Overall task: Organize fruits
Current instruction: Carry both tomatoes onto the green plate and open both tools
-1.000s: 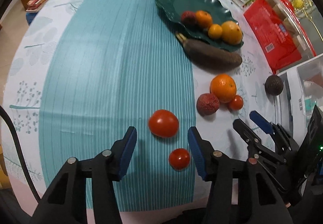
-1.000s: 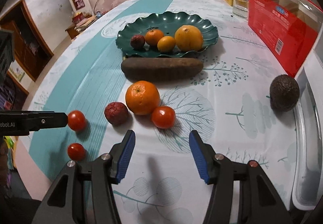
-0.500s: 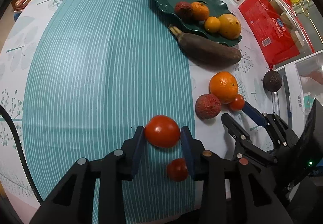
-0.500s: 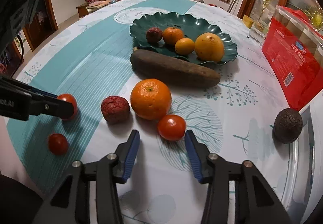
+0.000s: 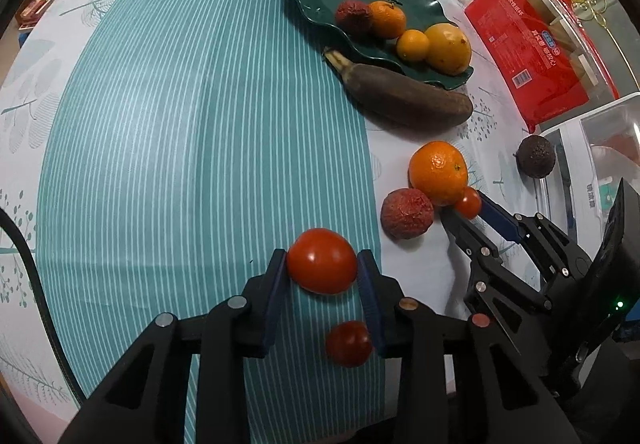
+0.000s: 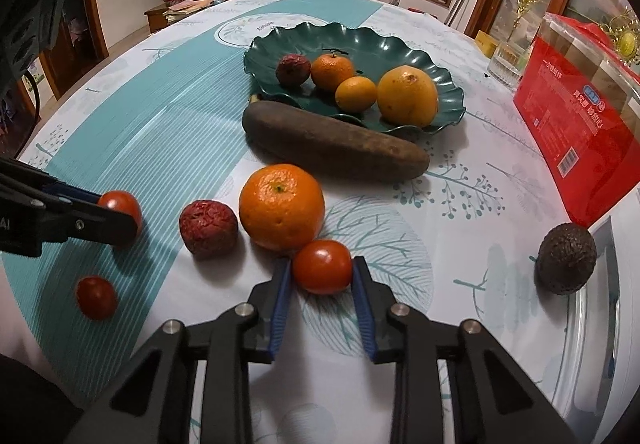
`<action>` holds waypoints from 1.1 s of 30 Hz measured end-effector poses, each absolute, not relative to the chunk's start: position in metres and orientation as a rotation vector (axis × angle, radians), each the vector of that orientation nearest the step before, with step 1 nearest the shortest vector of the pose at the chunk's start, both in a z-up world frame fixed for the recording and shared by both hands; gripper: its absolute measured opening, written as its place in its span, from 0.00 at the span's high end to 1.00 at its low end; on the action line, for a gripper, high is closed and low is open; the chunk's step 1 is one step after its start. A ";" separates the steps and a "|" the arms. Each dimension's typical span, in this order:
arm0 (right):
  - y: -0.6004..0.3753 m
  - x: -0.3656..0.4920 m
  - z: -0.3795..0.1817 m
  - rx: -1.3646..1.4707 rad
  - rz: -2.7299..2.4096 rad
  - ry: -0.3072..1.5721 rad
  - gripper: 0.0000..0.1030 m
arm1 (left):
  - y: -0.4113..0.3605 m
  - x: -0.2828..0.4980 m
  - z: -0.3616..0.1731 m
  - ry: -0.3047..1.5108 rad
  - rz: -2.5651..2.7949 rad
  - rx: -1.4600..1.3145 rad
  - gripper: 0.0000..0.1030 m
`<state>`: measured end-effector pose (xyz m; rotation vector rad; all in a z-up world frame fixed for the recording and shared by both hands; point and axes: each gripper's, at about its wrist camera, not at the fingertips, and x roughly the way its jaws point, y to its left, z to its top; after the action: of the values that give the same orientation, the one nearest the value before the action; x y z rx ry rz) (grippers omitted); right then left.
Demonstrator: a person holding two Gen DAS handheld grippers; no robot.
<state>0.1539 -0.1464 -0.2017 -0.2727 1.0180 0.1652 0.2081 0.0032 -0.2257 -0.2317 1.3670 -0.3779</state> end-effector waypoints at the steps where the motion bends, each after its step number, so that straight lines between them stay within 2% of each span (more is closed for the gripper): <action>1: -0.146 0.153 -0.201 -0.271 0.166 1.018 0.71 | 0.003 0.207 -0.225 1.364 -0.377 -0.228 0.68; 15: -0.160 0.158 -0.175 -0.176 0.146 1.037 0.71 | 0.000 0.210 -0.193 1.380 -0.328 -0.118 0.68; 21: -0.173 0.182 -0.164 -0.043 0.137 1.040 0.71 | -0.002 0.232 -0.169 1.369 -0.344 -0.068 0.68; 33: -0.165 0.227 -0.158 -0.019 0.175 0.994 0.71 | -0.007 0.312 -0.133 1.285 -0.340 0.019 0.68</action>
<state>0.2271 -0.1652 -0.1582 -0.0189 0.9944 0.1752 0.3124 -0.0069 -0.1327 0.0190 1.2854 -0.3397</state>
